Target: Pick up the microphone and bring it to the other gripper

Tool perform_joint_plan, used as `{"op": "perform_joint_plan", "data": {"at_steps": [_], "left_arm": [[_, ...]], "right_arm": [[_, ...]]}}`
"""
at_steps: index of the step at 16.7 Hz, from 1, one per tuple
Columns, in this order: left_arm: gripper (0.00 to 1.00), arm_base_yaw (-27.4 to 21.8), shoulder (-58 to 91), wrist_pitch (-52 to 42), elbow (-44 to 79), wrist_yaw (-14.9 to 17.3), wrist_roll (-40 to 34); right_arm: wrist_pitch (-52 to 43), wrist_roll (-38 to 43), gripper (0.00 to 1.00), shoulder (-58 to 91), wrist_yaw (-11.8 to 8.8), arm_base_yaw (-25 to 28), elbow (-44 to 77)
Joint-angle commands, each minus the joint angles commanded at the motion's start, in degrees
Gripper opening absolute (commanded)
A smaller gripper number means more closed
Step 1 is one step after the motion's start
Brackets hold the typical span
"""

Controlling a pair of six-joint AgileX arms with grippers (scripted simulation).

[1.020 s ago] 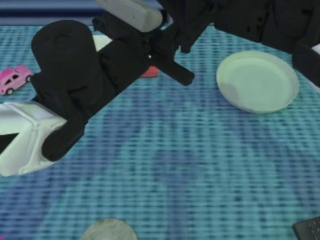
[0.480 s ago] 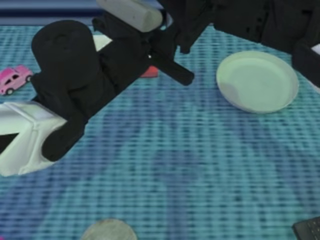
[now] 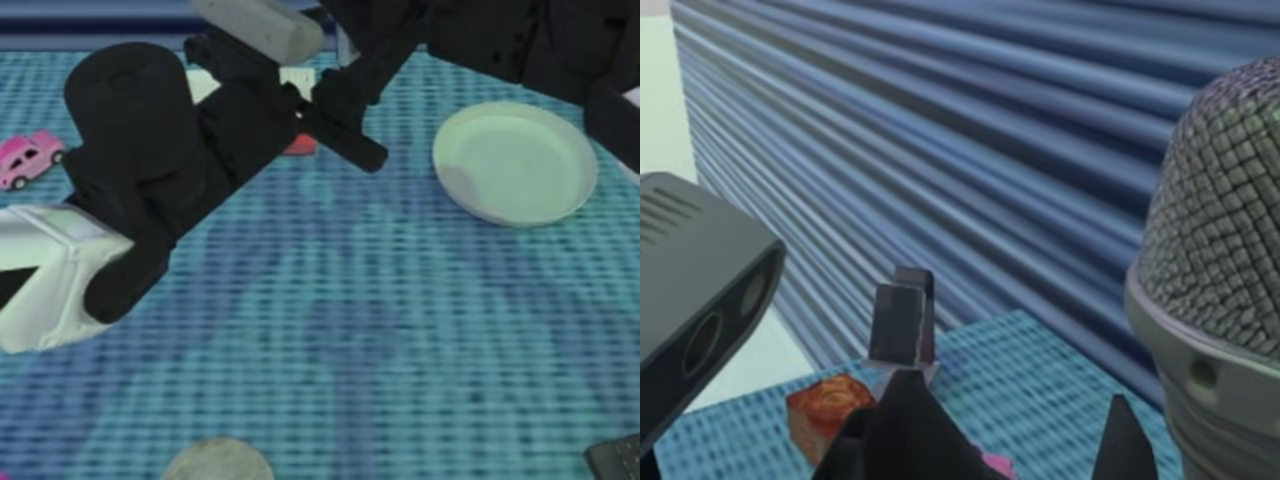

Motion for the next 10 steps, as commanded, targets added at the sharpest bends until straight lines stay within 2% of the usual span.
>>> {"op": "perform_joint_plan", "data": {"at_steps": [8,10], "left_arm": [[1.00,0.3,0.6,0.0,-0.6,-0.3,0.3],[1.00,0.6,-0.3,-0.2,-1.6,-0.2,0.3]], "right_arm": [[0.0,-0.1,0.00,-0.5,0.4,-0.1,0.6],[0.0,0.0,0.00,-0.8,-0.2,-0.6,0.2]]}}
